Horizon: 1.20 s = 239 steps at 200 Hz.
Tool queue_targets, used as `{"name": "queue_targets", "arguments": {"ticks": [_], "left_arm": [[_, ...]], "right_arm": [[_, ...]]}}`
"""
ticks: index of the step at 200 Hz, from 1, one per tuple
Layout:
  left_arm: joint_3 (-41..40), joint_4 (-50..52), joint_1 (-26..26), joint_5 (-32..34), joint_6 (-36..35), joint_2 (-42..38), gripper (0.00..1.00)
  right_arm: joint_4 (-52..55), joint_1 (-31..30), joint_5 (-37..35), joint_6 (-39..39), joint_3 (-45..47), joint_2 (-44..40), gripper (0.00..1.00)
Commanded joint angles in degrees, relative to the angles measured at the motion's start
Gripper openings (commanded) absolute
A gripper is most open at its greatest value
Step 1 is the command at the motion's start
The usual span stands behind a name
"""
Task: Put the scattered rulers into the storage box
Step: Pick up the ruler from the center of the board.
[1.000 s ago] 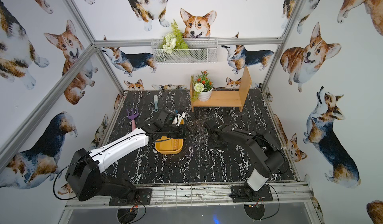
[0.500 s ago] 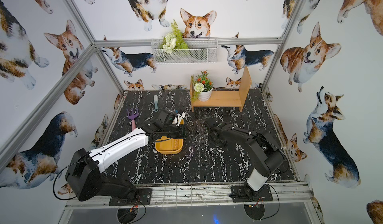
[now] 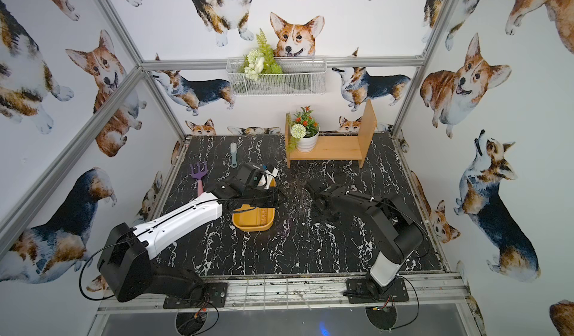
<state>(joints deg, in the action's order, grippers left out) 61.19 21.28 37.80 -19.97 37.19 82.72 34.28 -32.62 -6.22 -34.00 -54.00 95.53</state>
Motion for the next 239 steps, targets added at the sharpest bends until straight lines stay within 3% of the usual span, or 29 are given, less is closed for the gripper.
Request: {"name": "queue_targets", "arguments": {"ticks": [1,40,95,177,239], "left_arm": [[-0.2,-0.7,0.0,0.0,-0.4,-0.3,0.37],[-0.3,-0.6,0.0,0.2,-0.5,-0.3,0.37],[-0.4,-0.9,0.0,0.2,-0.5,0.0,0.37],[0.0,-0.8,0.0,0.1,-0.5,0.1,0.37],[0.1,-0.8,-0.1,0.0,-0.5,0.1,0.37]], "right_arm": [[-0.1,-0.1,0.5,0.0,1.0,1.5,0.42],[-0.8,-0.2,0.9,-0.1,1.6,2.2,0.37],[-1.2,-0.1,1.5,-0.4,2.2,1.8,0.20],[2.9,-0.1,-0.9,-0.5,-1.1,-2.7,0.38],[3.6,0.4,-1.1,-0.1,-1.9,-3.2,0.41]]}}
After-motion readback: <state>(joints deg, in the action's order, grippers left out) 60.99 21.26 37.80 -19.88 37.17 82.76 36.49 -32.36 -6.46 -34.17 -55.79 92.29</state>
